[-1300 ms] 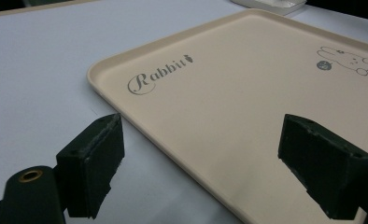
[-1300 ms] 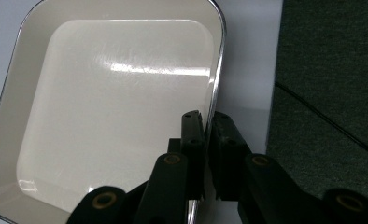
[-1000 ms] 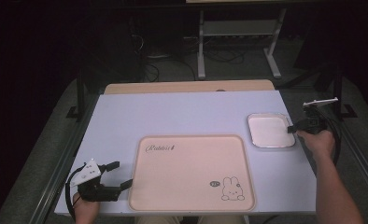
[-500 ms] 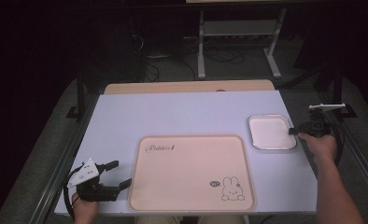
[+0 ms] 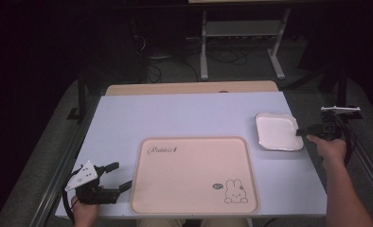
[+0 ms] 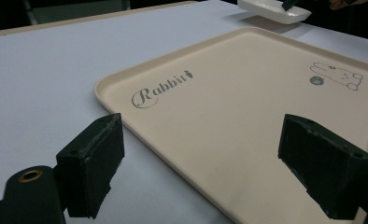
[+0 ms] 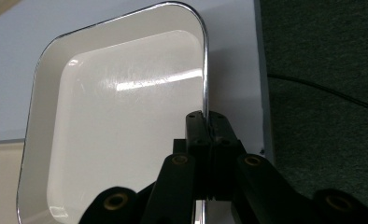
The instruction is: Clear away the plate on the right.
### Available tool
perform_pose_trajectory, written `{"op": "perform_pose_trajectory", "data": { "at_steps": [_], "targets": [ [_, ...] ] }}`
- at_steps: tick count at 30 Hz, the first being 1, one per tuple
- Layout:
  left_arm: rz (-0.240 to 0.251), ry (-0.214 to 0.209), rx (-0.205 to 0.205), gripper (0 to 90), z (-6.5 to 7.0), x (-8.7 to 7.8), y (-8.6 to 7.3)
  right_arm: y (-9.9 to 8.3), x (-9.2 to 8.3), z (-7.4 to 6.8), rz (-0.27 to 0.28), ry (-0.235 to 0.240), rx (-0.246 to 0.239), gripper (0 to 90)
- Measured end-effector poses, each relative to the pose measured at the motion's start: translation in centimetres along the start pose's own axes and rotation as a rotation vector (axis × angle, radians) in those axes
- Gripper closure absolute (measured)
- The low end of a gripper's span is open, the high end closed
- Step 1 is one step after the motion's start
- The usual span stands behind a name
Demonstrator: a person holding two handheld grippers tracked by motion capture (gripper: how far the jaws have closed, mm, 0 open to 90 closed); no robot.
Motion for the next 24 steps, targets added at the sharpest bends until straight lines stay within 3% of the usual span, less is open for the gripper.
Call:
{"op": "perform_pose_trajectory", "data": {
  "at_steps": [4, 9, 13, 24],
  "targets": [
    [0.001, -0.003, 0.002, 14.0, 0.1, 0.0, 0.0, -0.4, -1.1, -0.1, 0.021, 0.027, 0.005, 88.5],
    [0.007, 0.0, 0.002, 14.0, 0.2, -0.2, 0.1, -1.3, -2.1, -0.1, 0.045, 0.023, 0.025, 88.5],
    [0.009, 0.003, 0.003, 14.0, 0.3, -0.3, 0.1, -2.2, -2.4, 0.1, 0.073, 0.071, 0.054, 88.5],
    [0.014, 0.006, 0.005, 14.0, 0.4, -0.5, 0.1, -4.4, -3.0, -1.0, 0.098, 0.144, 0.067, 88.5]
  ]
}}
Point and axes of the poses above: each handheld gripper's, and its own axes: x roughly forward along the jaws, y roughly out of its top, z roughly to its right, the point moved 2 cm from there along x, roughly forward along the jaws
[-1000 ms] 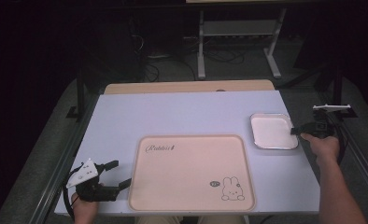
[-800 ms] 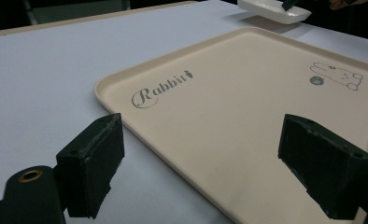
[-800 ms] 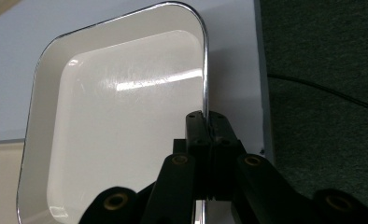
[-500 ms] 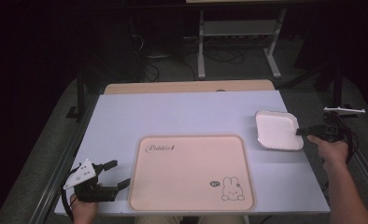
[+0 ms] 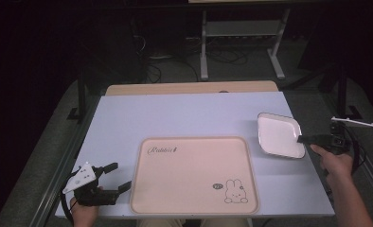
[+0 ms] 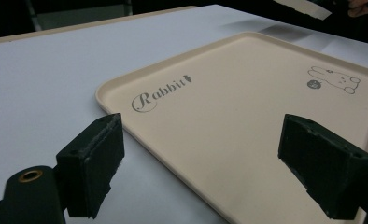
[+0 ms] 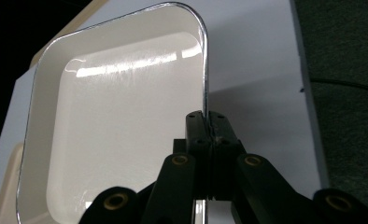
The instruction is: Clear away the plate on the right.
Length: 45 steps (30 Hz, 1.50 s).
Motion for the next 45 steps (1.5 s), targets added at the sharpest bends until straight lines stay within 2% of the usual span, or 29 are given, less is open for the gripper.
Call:
{"op": "perform_pose_trajectory", "data": {
  "at_steps": [9, 13, 18, 24, 29, 32, 38, 45],
  "targets": [
    [0.003, 0.0, -0.001, 14.0, 0.1, 0.0, 0.0, -1.3, -1.6, -1.6, 0.029, 0.04, -0.015, 88.5],
    [0.004, -0.002, -0.001, 14.0, 0.1, 0.0, 0.0, -1.6, -2.5, -2.9, 0.039, 0.042, -0.049, 88.5],
    [0.002, 0.0, -0.002, 14.0, 0.1, 0.0, 0.0, -1.9, -3.6, -4.7, 0.058, 0.07, -0.081, 88.5],
    [0.002, -0.001, -0.005, 14.0, 0.1, 0.1, -0.1, -2.8, -4.5, -6.3, 0.054, 0.078, -0.09, 88.5],
    [0.0, -0.002, -0.006, 14.0, 0.1, 0.2, -0.1, -3.4, -4.8, -8.1, 0.053, 0.108, -0.109, 88.5],
    [-0.003, 0.0, -0.008, 13.9, 0.1, 0.2, -0.1, -3.6, -4.8, -9.8, 0.049, 0.141, -0.132, 88.4],
    [-0.003, 0.001, -0.006, 14.0, 0.1, 0.2, -0.1, -4.2, -4.4, -12.7, 0.029, 0.164, -0.183, 88.5],
    [-0.004, 0.0, -0.006, 14.0, 0.1, 0.2, -0.1, -5.1, -3.5, -14.4, 0.028, 0.2, -0.173, 88.5]
  ]
}}
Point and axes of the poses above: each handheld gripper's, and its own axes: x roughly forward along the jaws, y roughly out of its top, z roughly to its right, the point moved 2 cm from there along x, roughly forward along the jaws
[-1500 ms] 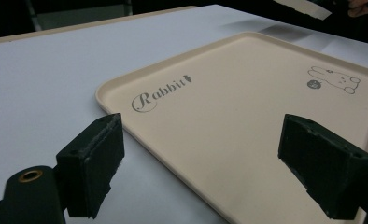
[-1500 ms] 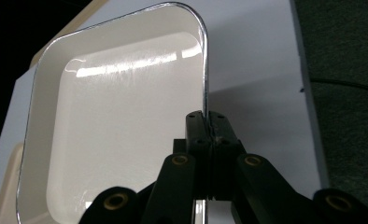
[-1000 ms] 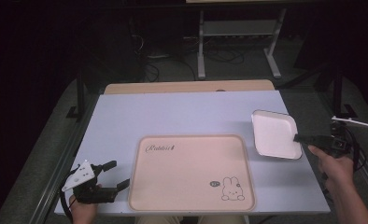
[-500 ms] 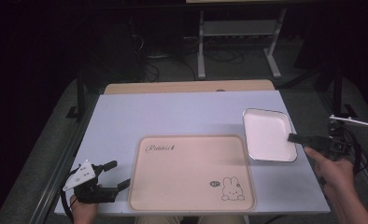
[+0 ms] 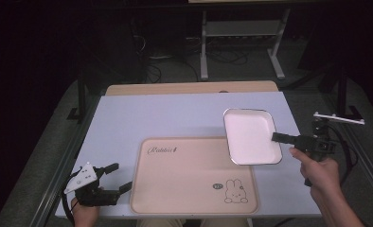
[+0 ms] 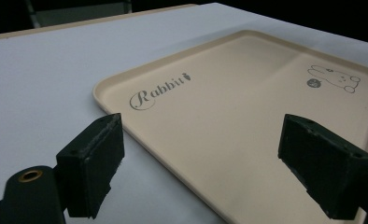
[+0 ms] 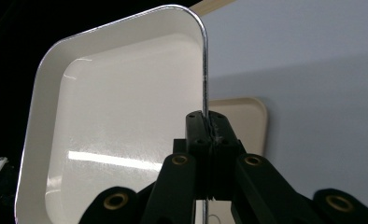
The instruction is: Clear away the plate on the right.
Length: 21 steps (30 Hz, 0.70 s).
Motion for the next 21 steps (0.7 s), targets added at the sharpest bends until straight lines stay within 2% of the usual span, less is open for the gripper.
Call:
{"op": "perform_pose_trajectory", "data": {
  "at_steps": [5, 11, 16, 21],
  "targets": [
    [0.001, 0.002, -0.001, 14.0, 0.0, 0.0, 0.0, -1.0, 1.5, -0.7, -0.02, -0.002, -0.006, 88.5],
    [0.001, 0.004, 0.001, 14.0, 0.0, -0.1, 0.0, -2.2, 3.5, -1.6, -0.042, 0.025, -0.012, 88.4],
    [0.002, 0.006, -0.002, 14.0, -0.1, -0.1, 0.0, -2.8, 4.7, -2.1, -0.052, 0.051, -0.005, 88.5],
    [0.002, 0.006, -0.001, 14.0, -0.1, -0.1, 0.0, -3.3, 5.6, -2.3, -0.057, 0.052, -0.004, 88.4]
  ]
}}
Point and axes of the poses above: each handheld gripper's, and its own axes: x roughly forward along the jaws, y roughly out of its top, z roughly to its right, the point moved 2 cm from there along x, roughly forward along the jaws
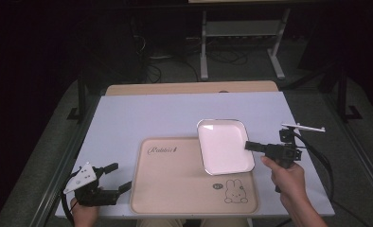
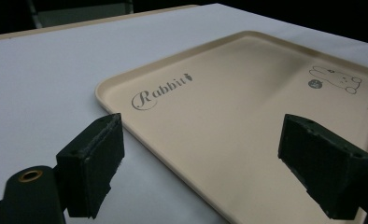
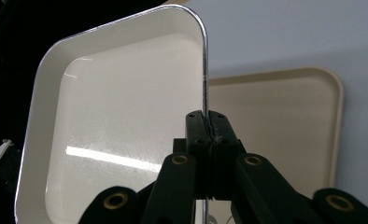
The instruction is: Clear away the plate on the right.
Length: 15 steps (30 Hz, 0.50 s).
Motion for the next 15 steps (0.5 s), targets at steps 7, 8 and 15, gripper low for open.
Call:
{"op": "perform_pose_trajectory", "data": {
  "at_steps": [7, 8, 15],
  "targets": [
    [0.004, 0.0, -0.003, 14.0, 0.0, -0.1, 0.0, -0.7, 1.2, -0.1, -0.001, -0.013, 0.008, 88.4],
    [0.004, 0.0, -0.003, 14.0, 0.0, -0.1, 0.0, -0.8, 1.4, 0.0, -0.001, -0.011, 0.009, 88.4],
    [0.003, 0.001, -0.004, 14.0, 0.0, -0.1, 0.0, -1.6, 2.7, 0.0, -0.002, -0.013, 0.026, 88.4]
  ]
}}
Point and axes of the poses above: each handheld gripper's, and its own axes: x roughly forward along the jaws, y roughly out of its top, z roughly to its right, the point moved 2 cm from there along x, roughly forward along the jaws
